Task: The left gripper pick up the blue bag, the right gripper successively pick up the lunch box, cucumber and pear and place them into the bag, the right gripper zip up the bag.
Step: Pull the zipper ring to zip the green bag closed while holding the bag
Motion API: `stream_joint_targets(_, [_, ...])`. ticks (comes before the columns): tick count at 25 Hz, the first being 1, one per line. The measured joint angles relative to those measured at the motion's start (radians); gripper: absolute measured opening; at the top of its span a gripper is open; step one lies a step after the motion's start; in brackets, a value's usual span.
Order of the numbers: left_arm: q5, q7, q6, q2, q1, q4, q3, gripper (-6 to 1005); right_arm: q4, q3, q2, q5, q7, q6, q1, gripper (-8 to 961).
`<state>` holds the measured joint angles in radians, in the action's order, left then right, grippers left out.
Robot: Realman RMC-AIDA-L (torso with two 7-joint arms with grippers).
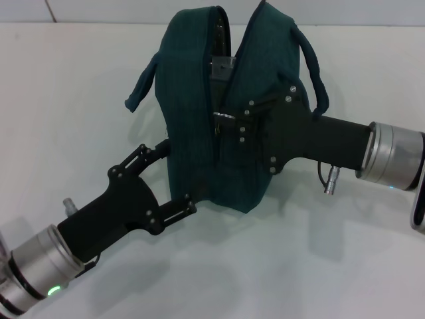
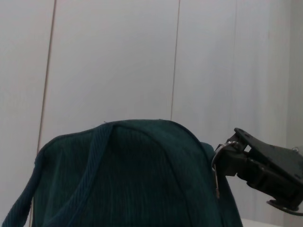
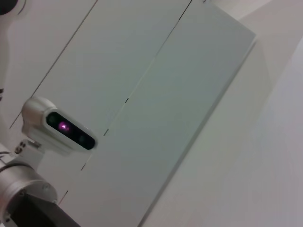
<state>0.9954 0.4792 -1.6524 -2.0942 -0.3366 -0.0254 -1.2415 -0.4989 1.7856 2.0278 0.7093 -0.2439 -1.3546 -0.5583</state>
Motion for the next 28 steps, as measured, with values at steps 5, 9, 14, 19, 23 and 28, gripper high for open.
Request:
stream_joint_targets(5, [-0.005, -0.002, 0.014, 0.001, -0.015, -0.007, 0.001, 849, 0.002, -0.001, 0.000, 0.000, 0.019, 0.000, 0.002, 9])
stream_joint_targets(9, [-0.008, -0.007, 0.040, 0.001, -0.034, -0.008, 0.004, 842, 0.004, -0.002, 0.000, 0.000, 0.026, 0.000, 0.006, 9])
stream_joint_targets(14, [-0.009, -0.010, 0.054, 0.002, -0.041, -0.022, 0.005, 833, 0.004, -0.011, 0.000, -0.002, 0.027, -0.001, 0.013, 9])
stream_joint_targets(19, [-0.007, -0.057, 0.087, 0.000, -0.036, -0.044, 0.003, 742, 0.005, -0.011, 0.000, -0.006, 0.042, 0.000, 0.014, 9])
stream_joint_targets(23, [-0.005, -0.086, 0.100, -0.003, -0.042, -0.042, 0.001, 534, 0.005, -0.010, 0.000, -0.023, 0.052, -0.001, 0.014, 9])
stream_joint_targets(28, [-0.002, -0.090, 0.102, -0.003, -0.044, -0.046, 0.001, 258, 0.005, -0.011, 0.000, -0.028, 0.052, -0.002, 0.020, 10])
